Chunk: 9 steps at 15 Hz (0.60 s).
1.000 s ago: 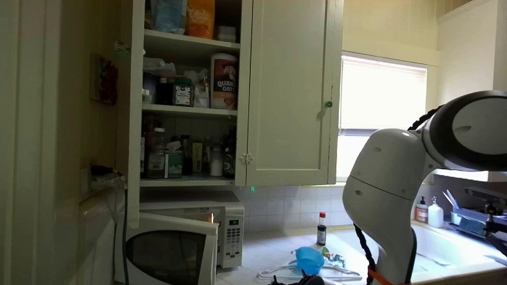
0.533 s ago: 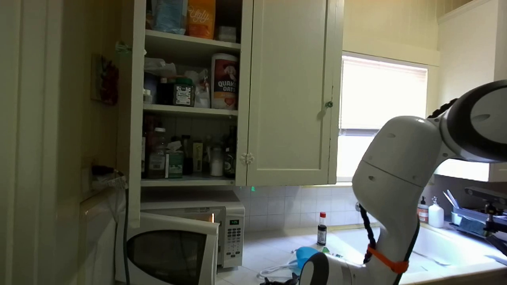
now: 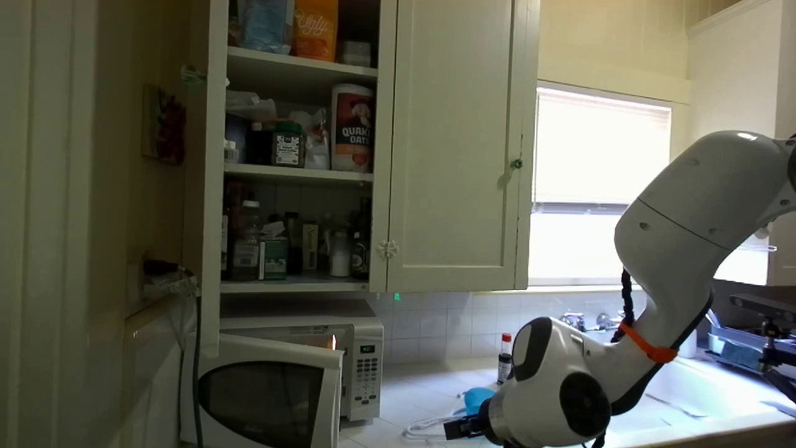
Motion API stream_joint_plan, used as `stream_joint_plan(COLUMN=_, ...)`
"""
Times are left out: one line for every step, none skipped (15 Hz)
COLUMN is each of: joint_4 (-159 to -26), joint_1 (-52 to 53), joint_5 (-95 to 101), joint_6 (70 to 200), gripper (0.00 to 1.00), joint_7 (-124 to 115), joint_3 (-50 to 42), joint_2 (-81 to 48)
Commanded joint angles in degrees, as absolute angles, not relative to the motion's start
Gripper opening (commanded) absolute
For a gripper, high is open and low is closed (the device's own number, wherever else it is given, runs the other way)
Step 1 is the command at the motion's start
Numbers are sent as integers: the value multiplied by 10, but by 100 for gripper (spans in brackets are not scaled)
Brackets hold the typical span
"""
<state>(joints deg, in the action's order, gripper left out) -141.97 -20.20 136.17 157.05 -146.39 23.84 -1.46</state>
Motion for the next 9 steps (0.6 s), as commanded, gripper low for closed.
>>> stream_joint_plan(joint_4=-1436, joint_1=-167, joint_5=1308, joint_6=1704, gripper=100, joint_7=-1303, joint_3=94, joint_2=67)
stream_joint_plan(joint_4=-1423, joint_1=-233, joint_5=1303, joint_6=1734, gripper=100, joint_7=-1254, joint_3=136, joint_2=71)
stream_joint_plan(joint_4=-1419, joint_1=-240, joint_5=1294, joint_6=1756, gripper=100, joint_7=-1206, joint_3=124, joint_2=86)
stream_joint_plan(joint_4=-1414, joint_1=-263, joint_5=1284, joint_6=1768, gripper=100, joint_7=-1160, joint_3=132, joint_2=93)
stream_joint_plan(joint_4=-1407, joint_1=-283, joint_5=1269, joint_6=1780, gripper=100, joint_7=-1114, joint_3=144, joint_2=96)
stream_joint_plan(joint_4=-1402, joint_1=-301, joint_5=1251, joint_6=1788, gripper=100, joint_7=-1070, joint_3=158, joint_2=98)
stream_joint_plan(joint_4=-1398, joint_1=-320, joint_5=1233, joint_6=1788, gripper=100, joint_7=-1025, joint_3=180, joint_2=90)
stream_joint_plan(joint_4=-1399, joint_1=-338, joint_5=1211, joint_6=1780, gripper=100, joint_7=-982, joint_3=203, joint_2=87)
stream_joint_plan(joint_4=-1398, joint_1=-352, joint_5=1191, joint_6=1772, gripper=100, joint_7=-938, joint_3=227, joint_2=80)
